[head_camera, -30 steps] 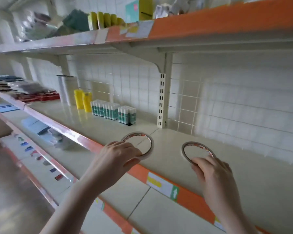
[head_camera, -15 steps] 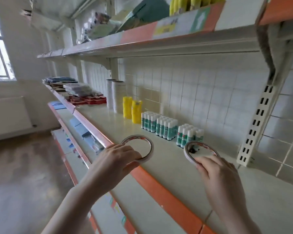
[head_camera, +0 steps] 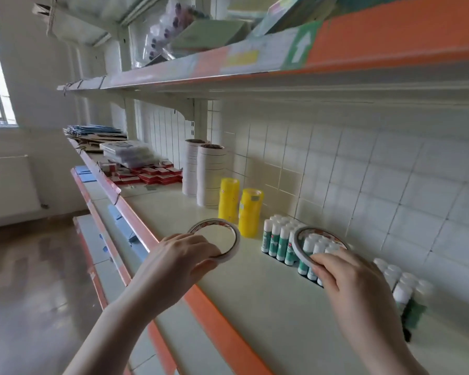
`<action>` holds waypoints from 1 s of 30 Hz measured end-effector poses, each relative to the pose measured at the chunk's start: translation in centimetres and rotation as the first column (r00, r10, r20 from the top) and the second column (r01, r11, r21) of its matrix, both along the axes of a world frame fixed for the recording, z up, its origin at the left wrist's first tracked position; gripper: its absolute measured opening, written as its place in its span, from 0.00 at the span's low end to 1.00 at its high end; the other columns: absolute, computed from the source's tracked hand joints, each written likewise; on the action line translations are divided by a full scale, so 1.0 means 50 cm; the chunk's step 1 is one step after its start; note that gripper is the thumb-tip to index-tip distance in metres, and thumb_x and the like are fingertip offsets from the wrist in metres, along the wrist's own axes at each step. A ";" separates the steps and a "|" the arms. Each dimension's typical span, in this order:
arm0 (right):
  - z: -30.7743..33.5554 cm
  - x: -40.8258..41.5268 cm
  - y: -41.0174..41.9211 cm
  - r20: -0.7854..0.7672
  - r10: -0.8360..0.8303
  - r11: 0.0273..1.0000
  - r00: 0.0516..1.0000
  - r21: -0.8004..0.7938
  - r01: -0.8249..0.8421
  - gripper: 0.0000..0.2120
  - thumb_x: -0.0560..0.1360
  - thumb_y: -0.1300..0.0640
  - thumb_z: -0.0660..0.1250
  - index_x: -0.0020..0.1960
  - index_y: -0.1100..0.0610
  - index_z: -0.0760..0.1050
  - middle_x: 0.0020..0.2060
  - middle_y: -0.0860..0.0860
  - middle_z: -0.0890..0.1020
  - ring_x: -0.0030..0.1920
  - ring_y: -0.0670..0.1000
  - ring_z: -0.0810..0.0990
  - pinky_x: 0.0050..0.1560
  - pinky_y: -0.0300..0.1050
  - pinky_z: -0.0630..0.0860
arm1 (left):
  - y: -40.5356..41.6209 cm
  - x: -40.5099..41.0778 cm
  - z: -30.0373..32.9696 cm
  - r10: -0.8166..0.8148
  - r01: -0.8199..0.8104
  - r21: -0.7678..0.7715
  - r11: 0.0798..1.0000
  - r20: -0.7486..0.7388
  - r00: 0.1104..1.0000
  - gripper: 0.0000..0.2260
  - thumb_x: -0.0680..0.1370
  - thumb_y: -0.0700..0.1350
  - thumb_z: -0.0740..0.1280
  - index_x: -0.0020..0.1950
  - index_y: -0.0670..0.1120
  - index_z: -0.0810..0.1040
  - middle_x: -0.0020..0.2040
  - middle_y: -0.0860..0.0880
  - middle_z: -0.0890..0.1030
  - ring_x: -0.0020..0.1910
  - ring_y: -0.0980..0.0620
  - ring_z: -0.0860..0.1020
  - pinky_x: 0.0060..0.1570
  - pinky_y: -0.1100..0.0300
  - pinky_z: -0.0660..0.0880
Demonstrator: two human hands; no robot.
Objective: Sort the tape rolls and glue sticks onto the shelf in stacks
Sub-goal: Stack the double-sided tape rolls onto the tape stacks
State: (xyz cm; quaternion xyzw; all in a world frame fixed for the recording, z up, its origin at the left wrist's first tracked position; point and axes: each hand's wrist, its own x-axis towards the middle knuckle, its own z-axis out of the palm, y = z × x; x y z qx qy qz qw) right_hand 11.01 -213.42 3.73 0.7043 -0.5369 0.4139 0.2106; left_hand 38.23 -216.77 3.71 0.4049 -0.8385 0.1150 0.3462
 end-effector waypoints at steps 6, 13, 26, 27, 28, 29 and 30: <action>0.000 0.119 -0.114 -0.029 -0.089 0.996 0.996 -0.011 0.089 0.04 0.67 0.58 0.66 0.36 0.55 0.79 0.32 0.50 0.80 0.34 0.58 0.79 0.33 0.45 0.74 | -0.174 0.126 -0.008 -0.107 0.107 -0.028 0.994 0.003 0.994 0.09 0.73 0.54 0.61 0.44 0.53 0.78 0.37 0.57 0.80 0.36 0.53 0.79 0.37 0.58 0.77; 0.040 0.344 -0.302 -0.004 -0.211 0.977 0.977 -0.007 0.211 0.05 0.67 0.57 0.66 0.38 0.56 0.81 0.33 0.52 0.81 0.35 0.59 0.81 0.35 0.49 0.77 | -0.397 0.348 0.029 -0.181 0.186 -0.060 0.981 0.078 0.980 0.12 0.73 0.56 0.59 0.42 0.53 0.80 0.35 0.57 0.78 0.35 0.55 0.78 0.34 0.61 0.74; 0.148 0.543 -0.569 -0.032 -0.269 0.960 0.963 0.069 0.271 0.03 0.72 0.62 0.70 0.39 0.59 0.80 0.33 0.54 0.77 0.36 0.59 0.75 0.36 0.48 0.70 | -0.651 0.521 0.068 -0.297 0.301 -0.055 0.952 0.063 0.953 0.12 0.72 0.54 0.60 0.42 0.51 0.81 0.36 0.57 0.79 0.34 0.54 0.78 0.36 0.62 0.69; 0.152 0.543 -0.583 -0.034 -0.272 0.960 0.962 0.066 0.274 0.03 0.72 0.62 0.70 0.39 0.60 0.80 0.33 0.54 0.78 0.37 0.59 0.75 0.36 0.48 0.70 | -0.662 0.520 0.066 -0.299 0.302 -0.053 0.952 0.063 0.952 0.12 0.72 0.54 0.60 0.42 0.52 0.81 0.36 0.57 0.79 0.34 0.54 0.78 0.36 0.61 0.70; 0.157 0.542 -0.597 -0.034 -0.269 0.962 0.963 0.048 0.270 0.02 0.71 0.62 0.70 0.40 0.60 0.80 0.35 0.54 0.79 0.38 0.60 0.76 0.37 0.47 0.70 | -0.674 0.518 0.065 -0.297 0.301 -0.059 0.952 0.064 0.953 0.12 0.73 0.54 0.60 0.42 0.52 0.81 0.36 0.57 0.79 0.34 0.54 0.78 0.36 0.61 0.71; 0.162 0.541 -0.611 -0.034 -0.263 0.964 0.964 0.026 0.264 0.01 0.71 0.63 0.71 0.41 0.60 0.81 0.37 0.54 0.80 0.39 0.60 0.77 0.37 0.46 0.70 | -0.685 0.517 0.066 -0.296 0.300 -0.068 0.951 0.067 0.953 0.12 0.73 0.54 0.60 0.42 0.52 0.81 0.36 0.57 0.79 0.34 0.54 0.78 0.36 0.61 0.71; 0.167 0.540 -0.626 -0.032 -0.258 0.966 0.966 0.012 0.258 0.02 0.70 0.63 0.71 0.42 0.60 0.82 0.39 0.54 0.82 0.40 0.60 0.78 0.38 0.45 0.70 | -0.694 0.514 0.067 -0.297 0.301 -0.074 0.951 0.066 0.953 0.11 0.73 0.54 0.60 0.42 0.52 0.81 0.36 0.57 0.79 0.34 0.54 0.78 0.36 0.61 0.71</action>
